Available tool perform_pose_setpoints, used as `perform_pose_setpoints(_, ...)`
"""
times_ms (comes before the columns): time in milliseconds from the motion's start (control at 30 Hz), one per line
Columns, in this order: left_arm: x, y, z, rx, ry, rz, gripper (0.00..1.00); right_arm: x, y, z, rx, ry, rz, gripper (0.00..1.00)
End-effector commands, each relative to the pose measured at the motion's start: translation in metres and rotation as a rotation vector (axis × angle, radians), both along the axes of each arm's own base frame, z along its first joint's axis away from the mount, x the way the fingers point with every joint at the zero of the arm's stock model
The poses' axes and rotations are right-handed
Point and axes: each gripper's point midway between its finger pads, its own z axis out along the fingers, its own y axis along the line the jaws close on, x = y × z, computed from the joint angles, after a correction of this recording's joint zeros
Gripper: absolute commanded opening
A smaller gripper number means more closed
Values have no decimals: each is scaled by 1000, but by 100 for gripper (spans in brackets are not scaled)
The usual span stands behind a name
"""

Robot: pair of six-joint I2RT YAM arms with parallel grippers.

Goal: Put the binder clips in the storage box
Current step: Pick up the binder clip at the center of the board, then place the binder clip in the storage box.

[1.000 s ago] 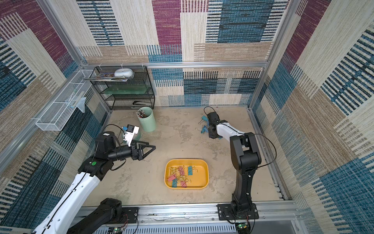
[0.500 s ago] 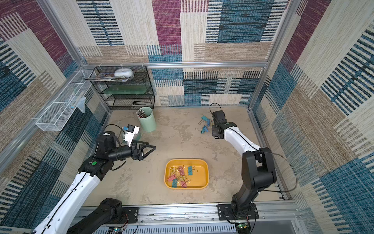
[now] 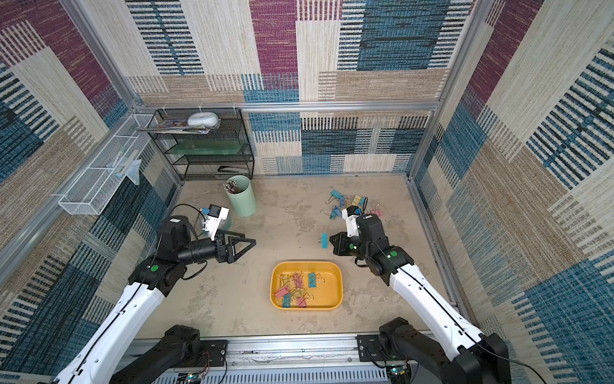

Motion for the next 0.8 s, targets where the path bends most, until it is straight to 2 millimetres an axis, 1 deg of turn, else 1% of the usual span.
perform_pose_setpoints(0, 2, -1, 4, -7, -32, -6, 100, -20, 30, -5, 113, 75, 78, 0)
perform_pose_setpoints(67, 2, -1, 4, -6, -33, -7, 100, -29, 41, -20, 104, 114, 105, 0)
perform_pose_setpoints(100, 2, -2, 5, -5, -37, -7, 100, -31, 42, -29, 92, 136, 102, 0)
perform_pose_setpoints(300, 1, -2, 4, -4, -34, -9, 99, -42, 46, -72, 71, 227, 108, 0)
perform_pose_setpoints(433, 1, -2, 4, -3, -36, -9, 100, -44, 44, -95, 22, 260, 98, 0)
perform_pose_setpoints(633, 2, -2, 3, -2, -34, -8, 99, -46, 50, -113, 5, 299, 109, 1)
perform_pose_setpoints(700, 2, -3, 2, -1, -31, -8, 99, -46, 51, -116, -6, 305, 111, 4)
perform_pose_setpoints(767, 2, -2, 3, -1, -33, -8, 99, -48, 52, -116, -12, 305, 113, 12)
